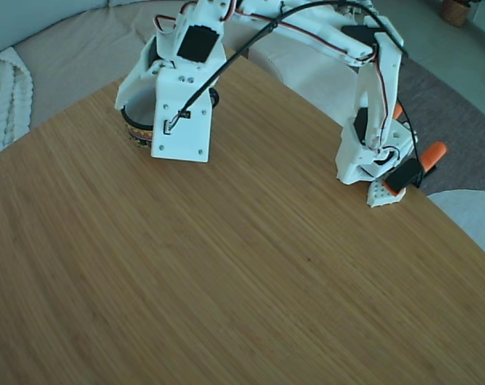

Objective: Grasp a red cap and put it in the cup.

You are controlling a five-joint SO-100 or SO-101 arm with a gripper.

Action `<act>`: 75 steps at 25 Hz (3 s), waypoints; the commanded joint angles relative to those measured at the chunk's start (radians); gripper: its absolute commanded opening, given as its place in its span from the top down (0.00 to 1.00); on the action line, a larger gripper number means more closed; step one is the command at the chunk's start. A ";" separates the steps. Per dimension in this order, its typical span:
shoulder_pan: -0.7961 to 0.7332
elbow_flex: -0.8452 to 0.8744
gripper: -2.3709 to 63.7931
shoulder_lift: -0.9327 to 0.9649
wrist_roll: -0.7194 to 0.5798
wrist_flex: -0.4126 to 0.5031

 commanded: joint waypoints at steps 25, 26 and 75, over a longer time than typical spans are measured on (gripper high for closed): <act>-0.345 0.394 0.44 0.641 0.072 0.048; -0.345 0.426 0.44 0.661 0.077 0.032; -0.485 1.692 0.44 1.281 0.186 -0.675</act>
